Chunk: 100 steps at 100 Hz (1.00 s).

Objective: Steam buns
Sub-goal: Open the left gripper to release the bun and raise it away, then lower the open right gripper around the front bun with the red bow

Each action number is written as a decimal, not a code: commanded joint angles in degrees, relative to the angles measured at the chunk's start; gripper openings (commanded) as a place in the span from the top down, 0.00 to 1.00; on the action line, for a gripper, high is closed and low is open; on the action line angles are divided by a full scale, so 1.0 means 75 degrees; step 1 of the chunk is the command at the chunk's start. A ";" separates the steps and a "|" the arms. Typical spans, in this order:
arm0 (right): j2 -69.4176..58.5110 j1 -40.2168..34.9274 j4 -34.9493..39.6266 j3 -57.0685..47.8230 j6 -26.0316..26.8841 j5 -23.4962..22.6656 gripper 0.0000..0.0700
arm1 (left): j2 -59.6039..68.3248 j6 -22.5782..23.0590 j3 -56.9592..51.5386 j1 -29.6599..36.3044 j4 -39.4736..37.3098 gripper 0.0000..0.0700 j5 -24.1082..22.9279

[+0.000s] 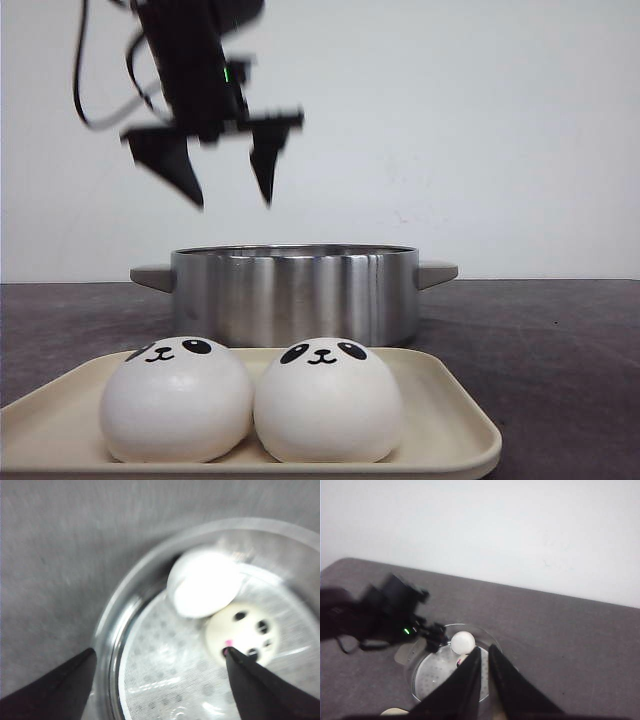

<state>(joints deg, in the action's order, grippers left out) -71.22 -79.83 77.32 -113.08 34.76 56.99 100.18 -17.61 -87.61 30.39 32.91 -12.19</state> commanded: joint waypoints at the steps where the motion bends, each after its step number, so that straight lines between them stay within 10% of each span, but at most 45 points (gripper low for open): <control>1: -0.0085 0.0006 0.0554 0.0085 0.0134 0.0000 0.98 | -0.0356 -0.0058 -0.0192 0.0137 0.0082 0.33 -0.0058; 36: -0.0085 0.0105 0.0248 0.2317 0.1142 -0.0906 0.98 | -0.2923 0.0038 -0.0189 0.0941 0.1131 0.33 -0.0023; 82: -0.0090 0.1099 -0.3856 0.5855 0.1282 -0.5592 0.98 | -0.5913 0.0023 -0.0189 0.2177 0.2133 0.33 -0.0026; 100: -0.0090 0.1830 -0.3911 0.6575 0.1253 -0.6108 0.97 | -0.6575 0.0026 -0.0189 0.2180 0.2978 0.33 -0.0035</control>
<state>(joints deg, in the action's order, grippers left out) -71.29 -66.59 48.58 -64.01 43.81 11.70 51.31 -17.56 -87.83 46.19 54.26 -12.19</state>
